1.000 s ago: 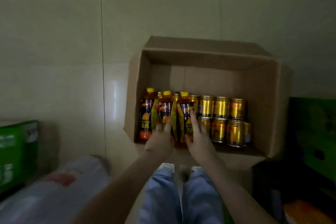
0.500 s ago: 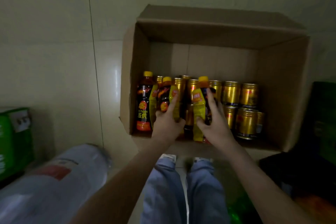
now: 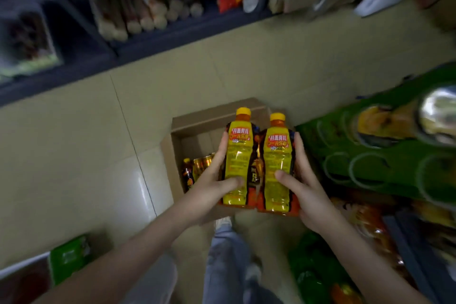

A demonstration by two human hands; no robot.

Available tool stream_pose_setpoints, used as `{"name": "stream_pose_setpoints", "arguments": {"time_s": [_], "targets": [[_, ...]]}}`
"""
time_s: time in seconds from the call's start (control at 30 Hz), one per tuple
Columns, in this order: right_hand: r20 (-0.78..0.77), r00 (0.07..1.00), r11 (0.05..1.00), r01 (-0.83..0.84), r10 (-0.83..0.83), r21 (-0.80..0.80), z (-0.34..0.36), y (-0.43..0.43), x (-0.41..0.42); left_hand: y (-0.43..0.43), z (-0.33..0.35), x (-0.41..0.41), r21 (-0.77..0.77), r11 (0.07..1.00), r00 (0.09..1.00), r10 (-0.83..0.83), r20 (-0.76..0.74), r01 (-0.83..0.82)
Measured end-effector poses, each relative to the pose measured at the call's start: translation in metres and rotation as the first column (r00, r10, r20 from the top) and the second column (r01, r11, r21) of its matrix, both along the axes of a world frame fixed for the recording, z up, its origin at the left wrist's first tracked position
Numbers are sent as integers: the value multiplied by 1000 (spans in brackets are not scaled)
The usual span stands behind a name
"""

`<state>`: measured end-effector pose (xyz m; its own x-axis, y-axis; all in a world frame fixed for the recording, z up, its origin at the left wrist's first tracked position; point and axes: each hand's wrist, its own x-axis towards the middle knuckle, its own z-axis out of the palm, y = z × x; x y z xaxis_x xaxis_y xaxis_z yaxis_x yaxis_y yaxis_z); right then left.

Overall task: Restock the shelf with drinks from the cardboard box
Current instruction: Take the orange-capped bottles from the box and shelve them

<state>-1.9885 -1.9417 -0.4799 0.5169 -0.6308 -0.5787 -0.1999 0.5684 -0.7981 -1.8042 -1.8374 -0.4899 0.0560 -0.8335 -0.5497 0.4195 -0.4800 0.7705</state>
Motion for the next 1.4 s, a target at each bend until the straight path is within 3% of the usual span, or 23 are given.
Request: {"name": "stream_pose_setpoints", "arguments": {"time_s": [0.2,0.4,0.57,0.7,0.87,1.07,1.17,1.4], "targets": [[184,972,978,171,-148,-117,133,61,-67,33,125,-49,-203,971,990,-138,-37,128],[290,918,900,349,-272,-261,226,164,-196,91,213,-172,-393,872,943,-330,-30,293],[342,872,780,473,-350,-410,290,258,-316,151,275,-298,-534,753,892,-453,2,384],[383,840,631,542,-384,-555,339,317,-393,178,326,-379,-625,644,841,-540,36,441],[409,791,414,594,-454,-689,392,362,-461,191,385,-461,-637,550,758,-647,83,540],[402,700,169,594,-590,-787,435,385,-526,184,445,-542,-598,407,643,-723,251,691],[388,626,146,631,-677,-762,449,386,-551,177,465,-572,-592,351,569,-790,228,725],[451,549,113,713,-704,-692,482,367,-580,152,504,-610,-630,257,513,-817,264,733]]}}
